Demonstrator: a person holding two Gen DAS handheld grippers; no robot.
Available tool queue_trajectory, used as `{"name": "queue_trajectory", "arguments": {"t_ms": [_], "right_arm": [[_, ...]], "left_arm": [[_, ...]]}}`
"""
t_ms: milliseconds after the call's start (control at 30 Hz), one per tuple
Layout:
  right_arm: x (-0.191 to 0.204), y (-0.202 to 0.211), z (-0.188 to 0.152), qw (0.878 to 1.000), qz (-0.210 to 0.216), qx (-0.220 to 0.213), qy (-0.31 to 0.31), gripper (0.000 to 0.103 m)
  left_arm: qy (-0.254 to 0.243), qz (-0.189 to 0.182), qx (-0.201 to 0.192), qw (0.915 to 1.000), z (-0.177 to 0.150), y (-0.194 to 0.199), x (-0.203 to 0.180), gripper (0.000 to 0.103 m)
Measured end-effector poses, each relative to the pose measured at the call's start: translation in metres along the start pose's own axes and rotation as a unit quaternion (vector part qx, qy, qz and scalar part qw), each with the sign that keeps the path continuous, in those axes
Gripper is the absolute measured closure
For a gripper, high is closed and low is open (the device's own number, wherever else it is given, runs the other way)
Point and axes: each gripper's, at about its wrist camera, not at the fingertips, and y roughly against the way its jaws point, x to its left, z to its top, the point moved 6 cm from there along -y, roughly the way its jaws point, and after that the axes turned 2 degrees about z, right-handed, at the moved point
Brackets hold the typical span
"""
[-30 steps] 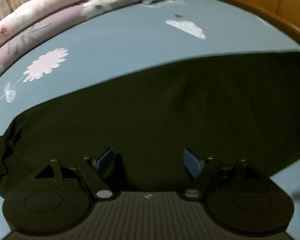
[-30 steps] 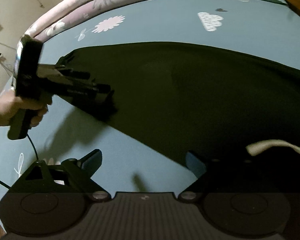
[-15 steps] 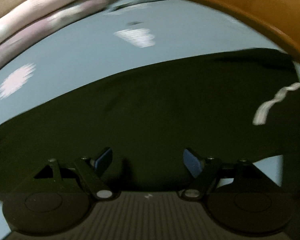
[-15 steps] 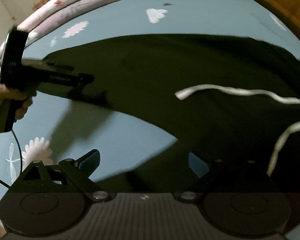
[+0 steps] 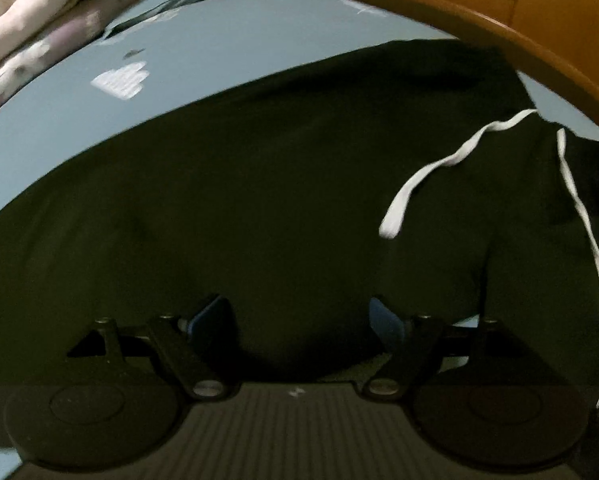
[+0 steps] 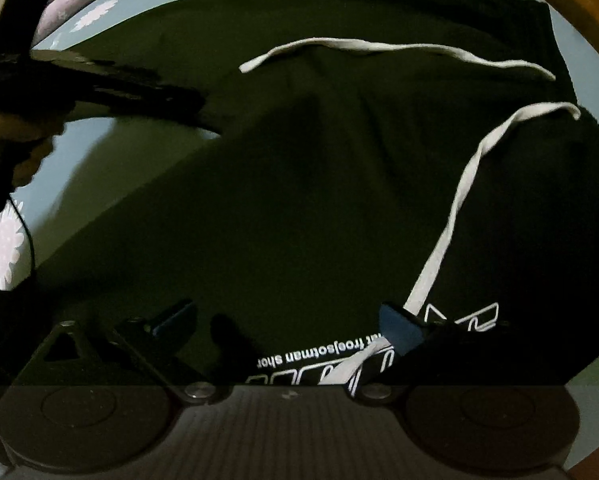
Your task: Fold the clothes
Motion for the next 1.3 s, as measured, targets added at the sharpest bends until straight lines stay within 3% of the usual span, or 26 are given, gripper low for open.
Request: {"name": "queue_trajectory", "arguments": {"t_ms": [100,200,367,467,533,667,800,900,1167,1300], "right_arm": [[0.003,-0.004,-0.006,1.000,-0.006,0.000,0.024,0.000],[0.009,-0.007,-0.011,0.998,-0.019,0.001,0.059,0.000],[0.019,-0.016,-0.021,0.991,-0.069,-0.003,0.115,0.000],[0.019,-0.016,-0.019,0.991,-0.076,-0.001,0.106,0.000],[0.011,-0.010,-0.015,0.994,-0.054,0.006,0.094,0.000],[-0.014,0.010,-0.006,0.998,0.000,0.011,0.063,0.000],[-0.055,0.036,0.015,0.997,-0.021,-0.034,0.072,0.000],[-0.078,0.033,0.024,0.993,-0.043,-0.061,0.088,0.000],[-0.117,0.010,-0.001,0.988,-0.075,-0.054,0.126,0.000],[-0.123,0.016,-0.012,0.987,-0.074,-0.039,0.137,0.000]], "left_arm": [[0.030,0.008,0.018,0.9994,-0.004,0.009,0.003,0.023],[0.034,0.015,0.000,0.9993,0.000,0.027,-0.007,0.024],[0.053,-0.043,-0.025,0.9974,0.031,0.042,-0.044,0.024],[0.033,-0.070,-0.034,0.9964,0.049,0.042,-0.074,0.024],[0.015,-0.079,-0.038,0.9960,0.057,0.044,-0.093,0.024],[0.013,-0.047,-0.047,0.9977,0.061,0.059,-0.105,0.024],[0.076,-0.019,-0.051,0.9956,0.046,0.076,-0.095,0.024],[0.102,-0.006,-0.053,0.9934,0.024,0.083,-0.093,0.024],[0.073,-0.023,-0.018,0.9969,-0.054,0.089,-0.132,0.024],[0.063,-0.049,-0.024,0.9965,-0.065,0.086,-0.153,0.024]]}}
